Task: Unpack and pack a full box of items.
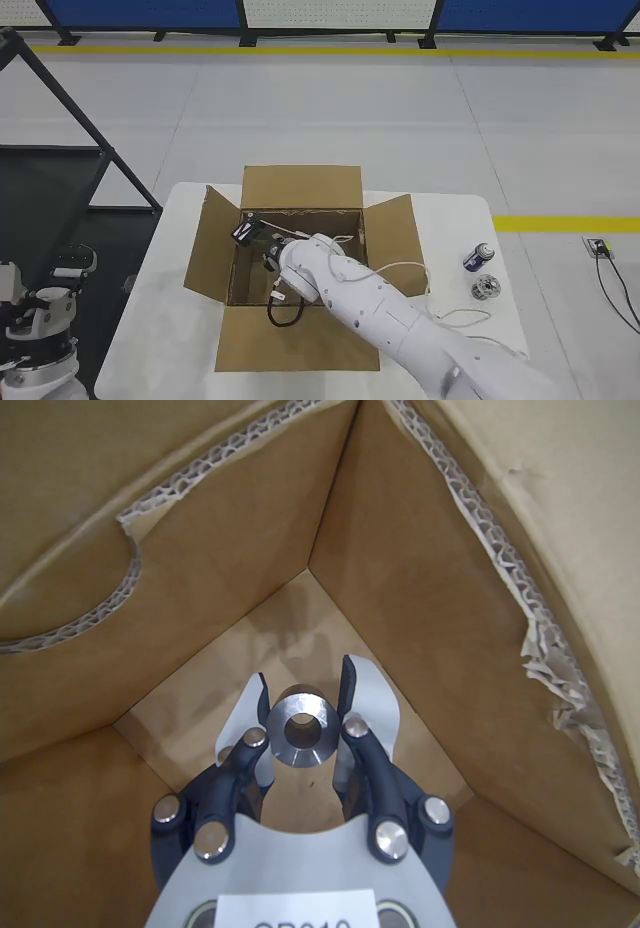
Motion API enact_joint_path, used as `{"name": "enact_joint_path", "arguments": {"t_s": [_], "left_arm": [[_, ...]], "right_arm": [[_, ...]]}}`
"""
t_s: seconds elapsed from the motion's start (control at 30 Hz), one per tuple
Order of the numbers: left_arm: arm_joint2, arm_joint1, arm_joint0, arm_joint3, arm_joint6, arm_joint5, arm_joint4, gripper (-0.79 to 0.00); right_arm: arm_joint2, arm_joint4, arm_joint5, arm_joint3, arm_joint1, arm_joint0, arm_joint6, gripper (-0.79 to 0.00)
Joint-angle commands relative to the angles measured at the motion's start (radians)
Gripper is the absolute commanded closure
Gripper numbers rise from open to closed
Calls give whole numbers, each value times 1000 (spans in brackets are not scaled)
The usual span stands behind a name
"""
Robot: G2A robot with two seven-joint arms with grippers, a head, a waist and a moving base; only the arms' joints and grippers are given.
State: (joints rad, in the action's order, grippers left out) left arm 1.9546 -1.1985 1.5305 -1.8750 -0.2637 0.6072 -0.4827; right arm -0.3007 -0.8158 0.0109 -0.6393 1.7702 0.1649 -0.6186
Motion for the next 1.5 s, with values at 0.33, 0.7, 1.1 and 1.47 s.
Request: {"name": "enact_joint_path", "arguments": {"t_s": [0.33, 0.7, 1.1, 1.47], "left_arm": [[0, 0, 0, 0, 0, 0, 0, -785], [0, 0, 0, 0, 0, 0, 0, -785], [0, 0, 0, 0, 0, 0, 0, -785], [0, 0, 0, 0, 0, 0, 0, -785]], "right_arm": [[-1, -10, 6, 240, 118, -24, 28, 0], [-15, -26, -22, 367, 182, -26, 53, 0], [-39, -33, 1, 431, 213, -29, 78, -416], [-61, -46, 33, 429, 219, -39, 134, -603]]}}
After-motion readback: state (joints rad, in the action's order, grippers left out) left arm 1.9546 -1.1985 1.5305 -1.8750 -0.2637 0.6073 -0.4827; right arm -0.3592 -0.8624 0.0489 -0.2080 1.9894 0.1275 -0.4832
